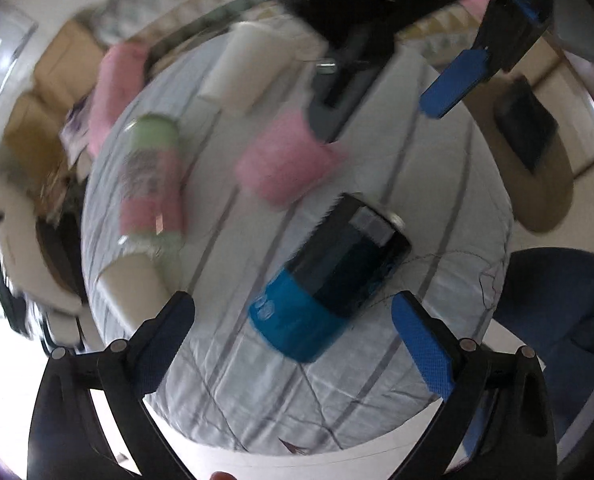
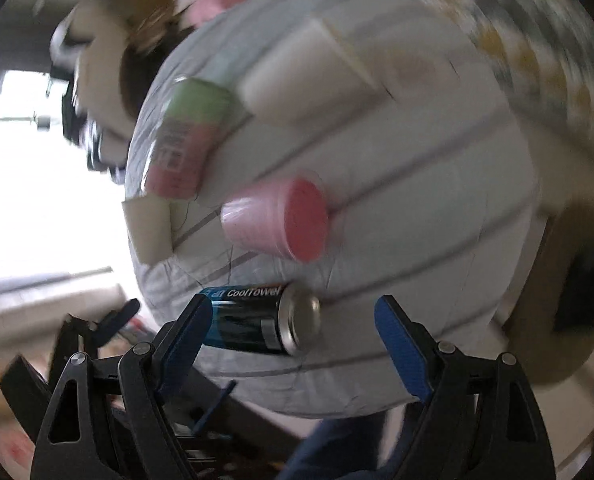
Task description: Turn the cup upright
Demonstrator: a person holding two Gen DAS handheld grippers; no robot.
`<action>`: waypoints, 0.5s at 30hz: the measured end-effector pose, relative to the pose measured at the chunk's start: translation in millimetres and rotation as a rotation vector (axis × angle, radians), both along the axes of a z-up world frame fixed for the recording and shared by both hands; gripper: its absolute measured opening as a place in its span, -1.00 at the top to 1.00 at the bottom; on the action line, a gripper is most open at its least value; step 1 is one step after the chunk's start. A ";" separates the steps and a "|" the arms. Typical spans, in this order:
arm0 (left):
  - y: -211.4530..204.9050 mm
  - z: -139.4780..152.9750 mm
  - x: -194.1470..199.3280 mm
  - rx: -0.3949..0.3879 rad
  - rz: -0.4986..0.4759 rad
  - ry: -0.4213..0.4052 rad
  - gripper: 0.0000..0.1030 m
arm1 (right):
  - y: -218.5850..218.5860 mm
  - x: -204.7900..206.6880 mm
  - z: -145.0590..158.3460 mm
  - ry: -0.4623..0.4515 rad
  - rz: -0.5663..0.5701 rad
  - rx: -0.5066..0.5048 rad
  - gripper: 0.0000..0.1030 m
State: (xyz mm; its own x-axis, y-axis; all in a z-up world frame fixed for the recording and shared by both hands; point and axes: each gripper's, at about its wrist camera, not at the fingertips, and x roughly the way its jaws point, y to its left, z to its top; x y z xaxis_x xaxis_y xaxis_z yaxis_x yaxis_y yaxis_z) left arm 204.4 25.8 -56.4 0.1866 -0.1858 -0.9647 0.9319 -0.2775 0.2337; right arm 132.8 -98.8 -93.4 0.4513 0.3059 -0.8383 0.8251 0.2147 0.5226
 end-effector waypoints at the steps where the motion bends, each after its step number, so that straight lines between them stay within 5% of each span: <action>1: -0.1 -4.0 -5.6 0.010 -0.038 -0.014 -0.94 | 1.6 -4.2 -6.8 -0.009 -0.044 0.027 -0.64; 5: -3.5 -23.6 -20.0 0.037 -0.145 -0.046 -0.90 | 7.8 -18.3 -23.3 -0.011 -0.131 0.077 -0.64; 9: -5.8 -47.9 -24.7 0.094 -0.192 -0.037 -0.56 | 13.3 -29.9 -36.8 -0.020 -0.181 0.113 -0.64; 15: -5.7 -75.7 -21.8 0.104 -0.191 -0.065 -0.55 | 14.3 -31.3 -50.3 -0.028 -0.177 0.121 -0.64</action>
State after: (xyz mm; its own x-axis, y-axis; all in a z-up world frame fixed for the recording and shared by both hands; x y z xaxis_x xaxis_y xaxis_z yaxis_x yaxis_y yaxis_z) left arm 182.6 20.1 -132.2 0.2197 -0.1242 -0.9676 0.8440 -0.4732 0.2524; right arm 101.5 -84.5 -143.6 0.5297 0.3172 -0.7866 0.8290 0.0024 0.5592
